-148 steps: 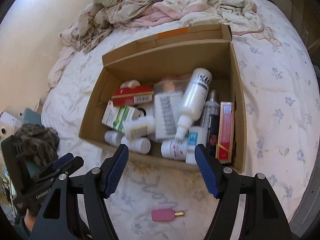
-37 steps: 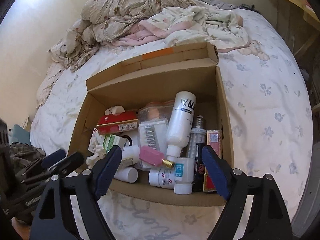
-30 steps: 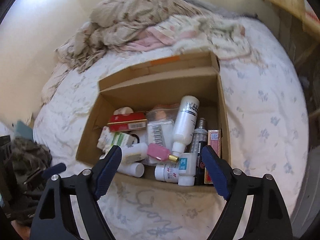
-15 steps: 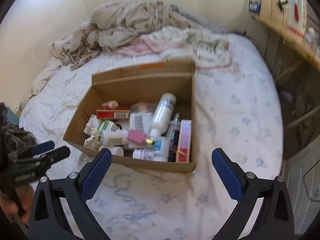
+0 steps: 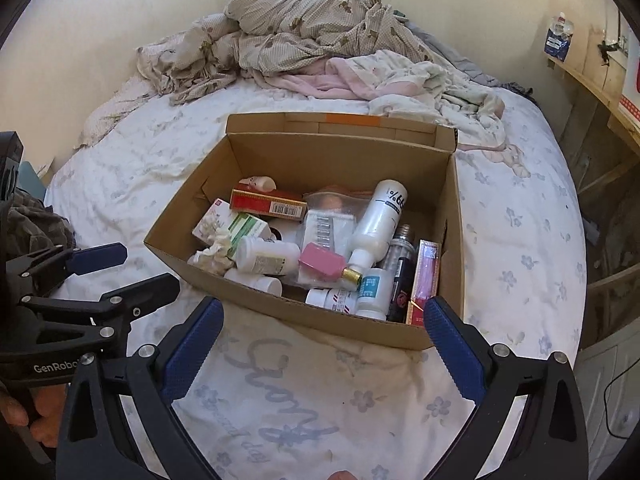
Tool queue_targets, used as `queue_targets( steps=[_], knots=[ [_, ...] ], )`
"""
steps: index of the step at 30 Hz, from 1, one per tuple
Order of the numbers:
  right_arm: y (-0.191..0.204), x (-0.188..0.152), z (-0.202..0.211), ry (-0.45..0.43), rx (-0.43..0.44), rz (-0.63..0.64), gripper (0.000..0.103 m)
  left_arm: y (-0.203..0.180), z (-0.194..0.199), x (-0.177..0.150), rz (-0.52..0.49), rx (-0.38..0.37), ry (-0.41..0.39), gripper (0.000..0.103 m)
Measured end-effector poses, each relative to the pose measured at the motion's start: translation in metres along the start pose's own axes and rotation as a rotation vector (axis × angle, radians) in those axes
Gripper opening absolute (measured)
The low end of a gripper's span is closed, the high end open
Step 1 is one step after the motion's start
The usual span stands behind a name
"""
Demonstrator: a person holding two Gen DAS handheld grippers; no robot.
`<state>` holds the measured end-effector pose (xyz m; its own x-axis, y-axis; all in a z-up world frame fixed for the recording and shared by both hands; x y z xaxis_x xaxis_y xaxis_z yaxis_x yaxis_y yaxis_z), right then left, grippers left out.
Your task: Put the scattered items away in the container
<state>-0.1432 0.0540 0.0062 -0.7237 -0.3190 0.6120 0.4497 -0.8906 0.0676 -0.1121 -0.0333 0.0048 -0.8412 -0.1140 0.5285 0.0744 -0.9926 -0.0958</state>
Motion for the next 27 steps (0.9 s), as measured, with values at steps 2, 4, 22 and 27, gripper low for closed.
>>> queue_targets(
  steps=[2, 4, 22, 27],
  knots=[
    [0.0005, 0.0005, -0.0005, -0.001, -0.004, 0.004, 0.101, 0.0005, 0.0004, 0.0001, 0.000, 0.003, -0.001, 0.080],
    [0.0004, 0.0011, -0.0003, -0.004, -0.002, 0.003, 0.101, 0.0003, 0.0009, 0.0003, -0.002, 0.006, -0.004, 0.080],
    [0.0040, 0.0038, 0.0063, -0.045, -0.007, 0.005, 0.101, 0.0009, 0.0062, 0.0030, -0.018, 0.015, -0.052, 0.080],
    [0.0057, 0.0027, 0.0063, -0.044, -0.013, 0.011, 0.101, 0.0012, 0.0067, 0.0017, -0.025, 0.024, -0.057, 0.080]
  ],
)
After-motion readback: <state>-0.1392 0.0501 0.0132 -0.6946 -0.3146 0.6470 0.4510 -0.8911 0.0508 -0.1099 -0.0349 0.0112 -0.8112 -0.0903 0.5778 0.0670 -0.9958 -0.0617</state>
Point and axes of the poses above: each gripper's, at about its wrist camera, not at the fingertips, and z roughly against the way its jaws point, y to its left, x to its top, the point moved 5 cm from there along -z, roughly the way its jaws point
